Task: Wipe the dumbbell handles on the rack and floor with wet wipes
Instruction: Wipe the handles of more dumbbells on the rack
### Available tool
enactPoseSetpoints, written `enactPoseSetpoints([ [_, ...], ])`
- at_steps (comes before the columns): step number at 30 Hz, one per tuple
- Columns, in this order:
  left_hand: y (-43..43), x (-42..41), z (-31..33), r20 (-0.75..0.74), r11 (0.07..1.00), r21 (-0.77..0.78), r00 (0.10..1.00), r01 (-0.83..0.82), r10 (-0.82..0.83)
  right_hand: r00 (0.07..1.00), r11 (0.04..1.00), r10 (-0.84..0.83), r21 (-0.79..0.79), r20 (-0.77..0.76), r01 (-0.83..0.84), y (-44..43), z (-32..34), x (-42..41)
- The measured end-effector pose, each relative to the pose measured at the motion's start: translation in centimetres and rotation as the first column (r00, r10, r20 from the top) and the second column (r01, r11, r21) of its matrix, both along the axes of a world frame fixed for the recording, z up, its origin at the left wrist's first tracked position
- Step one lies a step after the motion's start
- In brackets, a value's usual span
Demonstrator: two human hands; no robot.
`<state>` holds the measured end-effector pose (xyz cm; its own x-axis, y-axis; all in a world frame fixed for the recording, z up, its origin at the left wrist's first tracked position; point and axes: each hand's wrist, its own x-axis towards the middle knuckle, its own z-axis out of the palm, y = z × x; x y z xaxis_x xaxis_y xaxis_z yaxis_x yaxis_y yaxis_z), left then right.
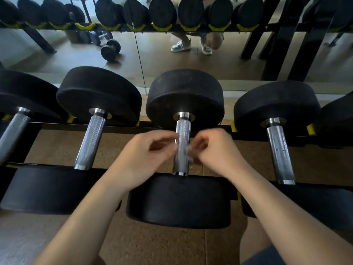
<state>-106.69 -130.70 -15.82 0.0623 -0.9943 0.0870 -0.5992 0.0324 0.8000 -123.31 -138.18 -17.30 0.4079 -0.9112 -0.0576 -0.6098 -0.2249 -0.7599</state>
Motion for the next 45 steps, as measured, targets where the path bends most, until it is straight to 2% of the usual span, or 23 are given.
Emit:
enactPoseSetpoints([
  [2,2.2,-0.6,0.1,0.076,0.989,-0.132,0.994,-0.07,0.081,0.991,0.999,-0.05,0.0,0.127,0.05,-0.1,0.3,0.2],
  [3,3.1,-0.9,-0.1,0.112,0.983,-0.169,0.99,-0.072,0.092,0.994,1.0,-0.006,0.02,0.113,0.004,0.0,0.5,0.2],
  [5,3.9,-1.3,-0.9,0.099,0.984,-0.155,0.989,-0.093,0.11,0.987,0.987,0.152,0.054,-0.047,-0.149,0.5,0.7,0.1],
  [7,3.9,-1.1,-1.4,0.084,0.983,-0.124,0.986,-0.133,0.144,0.958,0.972,0.236,0.014,-0.162,-0.237,0.7,1.0,0.5],
  [10,3.8,-1.2,-1.5,0.081,0.973,-0.135,0.976,-0.189,0.201,0.945,0.946,0.242,-0.161,-0.219,-0.28,0.4,1.9,1.4],
  [13,4.8,-1.6,-1.8,0.116,0.942,-0.141,0.94,-0.304,0.321,0.915,0.933,0.308,-0.104,-0.259,-0.344,0.5,1.9,0.5],
  [14,5.2,-1.8,-1.8,0.173,0.925,-0.167,0.914,-0.34,0.367,0.91,0.934,0.323,-0.067,-0.26,-0.351,0.5,1.9,0.2],
  [16,5.6,-1.9,-1.7,0.248,0.895,-0.208,0.863,-0.395,0.439,0.944,0.951,0.262,-0.11,-0.2,-0.288,-0.1,1.4,0.3],
  [18,5.6,-2.0,-1.7,0.203,0.885,-0.207,0.866,-0.417,0.456,0.986,0.973,0.157,-0.161,-0.061,-0.165,-0.8,1.2,0.7],
  [20,5.5,-2.1,-1.7,0.145,0.89,-0.197,0.886,-0.41,0.44,0.971,0.965,0.219,-0.122,-0.097,-0.23,-0.8,1.2,0.6],
  [22,5.5,-2.1,-1.8,0.15,0.892,-0.209,0.889,-0.4,0.434,0.914,0.932,0.35,-0.02,-0.208,-0.361,0.0,1.2,0.3],
  [23,5.5,-2.1,-1.8,0.155,0.893,-0.212,0.888,-0.398,0.432,0.904,0.925,0.366,-0.02,-0.221,-0.379,0.2,1.3,0.4],
  [26,5.5,-2.0,-1.8,0.146,0.896,-0.209,0.893,-0.392,0.425,0.953,0.921,0.246,-0.263,-0.177,-0.286,-0.9,1.7,2.0],
  [28,5.6,-2.0,-1.6,0.143,0.903,-0.2,0.901,-0.379,0.41,0.936,0.895,0.263,-0.302,-0.232,-0.327,-1.5,2.0,2.5],
  [31,5.2,-1.5,-0.9,0.171,0.933,-0.138,0.919,-0.333,0.354,0.761,0.772,0.514,-0.173,-0.395,-0.611,-0.6,1.9,1.9],
  [33,4.2,-1.0,-0.4,0.229,0.96,-0.016,0.933,-0.28,0.277,0.701,0.692,0.541,-0.228,-0.464,-0.685,-0.7,1.6,2.0],
  [36,2.6,-0.2,0.4,0.202,0.96,0.191,0.966,-0.203,0.164,0.794,0.635,0.316,-0.507,-0.519,-0.583,-2.8,1.5,3.5],
  [37,2.3,0.0,0.6,0.189,0.958,0.212,0.97,-0.194,0.154,0.823,0.629,0.232,-0.566,-0.518,-0.533,-3.4,1.6,4.0],
  [39,1.6,0.3,0.9,0.217,0.969,0.202,0.971,-0.144,0.099,0.84,0.653,0.148,-0.587,-0.522,-0.48,-3.6,1.3,4.1],
  [42,-0.8,0.1,1.0,0.292,0.99,0.125,0.956,-0.064,0.025,0.819,0.679,0.274,-0.501,-0.505,-0.536,-2.4,0.4,2.7],
  [43,-1.8,-0.1,1.0,0.322,0.993,0.108,0.947,-0.048,0.01,0.838,0.695,0.313,-0.493,-0.447,-0.523,-1.8,0.2,2.1],
  [45,-3.5,-0.4,0.9,0.391,0.995,0.081,0.92,-0.049,0.014,0.926,0.78,0.28,-0.502,-0.254,-0.374,-1.3,-0.1,1.3],
])
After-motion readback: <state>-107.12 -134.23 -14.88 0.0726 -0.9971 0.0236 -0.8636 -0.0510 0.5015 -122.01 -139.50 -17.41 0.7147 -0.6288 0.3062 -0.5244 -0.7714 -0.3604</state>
